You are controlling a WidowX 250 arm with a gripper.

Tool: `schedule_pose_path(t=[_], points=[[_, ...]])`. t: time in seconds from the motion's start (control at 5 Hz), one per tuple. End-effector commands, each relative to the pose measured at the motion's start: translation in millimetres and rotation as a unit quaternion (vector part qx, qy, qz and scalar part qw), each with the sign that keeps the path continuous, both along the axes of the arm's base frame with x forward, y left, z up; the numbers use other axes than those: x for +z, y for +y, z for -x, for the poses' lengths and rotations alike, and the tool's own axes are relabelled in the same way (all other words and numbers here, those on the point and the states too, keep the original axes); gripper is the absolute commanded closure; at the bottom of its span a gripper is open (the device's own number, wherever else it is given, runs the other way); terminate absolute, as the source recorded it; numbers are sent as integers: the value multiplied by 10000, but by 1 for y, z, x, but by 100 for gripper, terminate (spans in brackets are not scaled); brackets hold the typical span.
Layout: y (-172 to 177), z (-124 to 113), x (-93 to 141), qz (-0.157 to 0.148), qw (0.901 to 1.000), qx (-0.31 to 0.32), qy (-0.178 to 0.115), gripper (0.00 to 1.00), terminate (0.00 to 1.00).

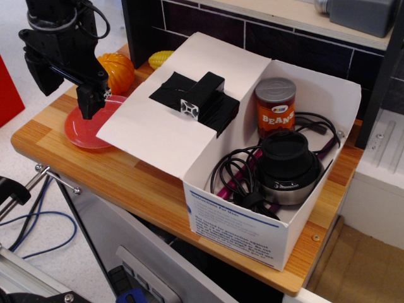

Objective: Close white1fbox flap

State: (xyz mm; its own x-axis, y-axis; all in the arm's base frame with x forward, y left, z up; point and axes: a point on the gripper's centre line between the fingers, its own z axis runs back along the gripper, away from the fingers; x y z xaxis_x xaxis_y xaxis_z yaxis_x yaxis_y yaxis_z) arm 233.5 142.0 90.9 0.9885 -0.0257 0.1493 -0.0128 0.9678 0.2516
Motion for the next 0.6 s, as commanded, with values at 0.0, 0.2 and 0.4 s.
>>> schedule_pose_path(t=[0.0,0.2,0.4], points=[[0,0,0,0,10000,0,0,0,0],[0,-3,-3,218,9997,-53,-24,0,0],[-4,-3,-4,445,9989,-131,-67,0,0]])
